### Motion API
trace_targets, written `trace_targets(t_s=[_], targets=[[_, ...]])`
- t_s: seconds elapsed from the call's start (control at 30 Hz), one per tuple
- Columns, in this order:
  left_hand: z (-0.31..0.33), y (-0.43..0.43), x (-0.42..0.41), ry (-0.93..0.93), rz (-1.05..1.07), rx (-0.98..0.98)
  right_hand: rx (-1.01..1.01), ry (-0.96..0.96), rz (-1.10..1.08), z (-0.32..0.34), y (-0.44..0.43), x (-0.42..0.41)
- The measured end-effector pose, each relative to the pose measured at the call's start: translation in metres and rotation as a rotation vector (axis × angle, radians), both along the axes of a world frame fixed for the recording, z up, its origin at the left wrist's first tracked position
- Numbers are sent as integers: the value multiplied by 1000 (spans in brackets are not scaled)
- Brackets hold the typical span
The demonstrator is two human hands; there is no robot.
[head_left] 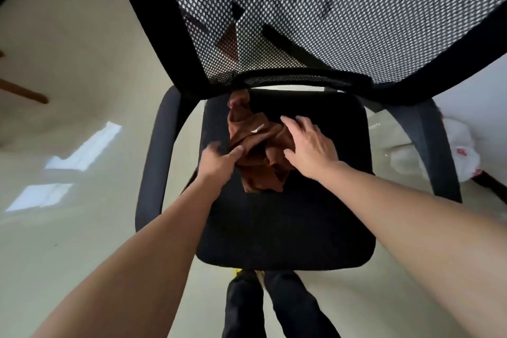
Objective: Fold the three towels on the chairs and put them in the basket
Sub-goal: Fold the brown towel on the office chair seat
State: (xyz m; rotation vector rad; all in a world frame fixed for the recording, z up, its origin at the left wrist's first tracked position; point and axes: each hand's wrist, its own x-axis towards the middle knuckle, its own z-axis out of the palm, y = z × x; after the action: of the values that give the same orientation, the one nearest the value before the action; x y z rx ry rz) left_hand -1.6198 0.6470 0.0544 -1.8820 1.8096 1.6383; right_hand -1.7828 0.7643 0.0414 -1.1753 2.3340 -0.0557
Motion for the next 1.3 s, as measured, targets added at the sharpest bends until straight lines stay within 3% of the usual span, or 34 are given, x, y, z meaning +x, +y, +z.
trace_targets(t_s=[0.23, 0.37, 0.47, 0.57, 0.67, 0.73, 0.87, 0.97, 1.03, 1.17, 1.3], targets=[[-39, 23, 6, 46, 558, 71, 29, -129, -57, -38, 74, 17], [-31, 58, 9, 82, 681, 200, 136, -179, -113, -29, 144, 37], [-29, 80, 22, 33, 396, 116, 286, -283, -104, -24, 170, 58], [-30, 81, 36, 25, 114, 128, 362, -191, -133, -25, 168, 51], [-50, 54, 39, -12, 170, 161, 131, -49, -290, -31, 123, 25], [-58, 34, 30, -29, 213, 125, -15, -101, -394, -36, 76, 11], [-62, 17, -5, 141, 239, 212, 111, -307, -422, -50, 17, 11], [-64, 28, -6, 141, 310, 238, 128, -315, -575, -62, 34, 15], [-67, 39, 14, 5, 261, 176, 66, -238, -737, -61, 55, 6], [-74, 61, 65, -430, -217, 110, -77, -198, -1021, -55, 70, -37], [-73, 65, 77, -572, -511, 194, -56, -124, -992, -50, 63, -67]])
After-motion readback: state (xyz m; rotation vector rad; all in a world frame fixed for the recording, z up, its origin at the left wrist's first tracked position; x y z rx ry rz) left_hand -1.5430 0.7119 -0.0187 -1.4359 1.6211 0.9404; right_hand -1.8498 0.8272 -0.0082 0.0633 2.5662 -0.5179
